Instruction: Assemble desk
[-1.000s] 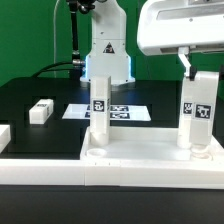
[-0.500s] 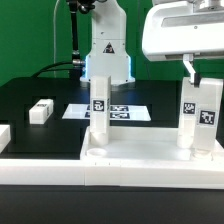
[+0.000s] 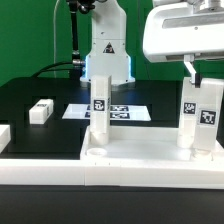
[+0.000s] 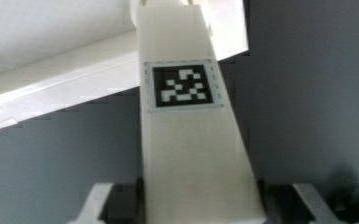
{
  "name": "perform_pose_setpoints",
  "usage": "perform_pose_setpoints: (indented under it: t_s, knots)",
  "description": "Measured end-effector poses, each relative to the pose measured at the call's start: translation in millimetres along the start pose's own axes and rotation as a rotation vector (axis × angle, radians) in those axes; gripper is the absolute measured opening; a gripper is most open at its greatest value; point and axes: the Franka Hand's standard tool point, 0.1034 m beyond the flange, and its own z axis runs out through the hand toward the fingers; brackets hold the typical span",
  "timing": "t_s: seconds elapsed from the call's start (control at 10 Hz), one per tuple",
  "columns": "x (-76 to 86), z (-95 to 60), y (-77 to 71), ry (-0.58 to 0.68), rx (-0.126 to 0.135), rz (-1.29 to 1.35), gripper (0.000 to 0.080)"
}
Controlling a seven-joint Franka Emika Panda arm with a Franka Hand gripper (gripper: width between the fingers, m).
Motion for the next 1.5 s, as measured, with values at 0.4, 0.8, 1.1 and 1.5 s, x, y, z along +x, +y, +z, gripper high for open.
perform_pose_setpoints:
  t_s: [0.4,0.8,1.1,1.5]
  knots:
    - [-6.1,2.8,6.5,-0.005,-0.007,-0.003,0.0294]
    - [-9.2,5.2,6.3,-0.008,-0.008,0.000,0.0294]
    - [-5.3,7.7,4.9,0.040,0.008,0.014,0.0294]
    - [-5.0,7.2,5.5,0.036,0.006,0.005,0.0294]
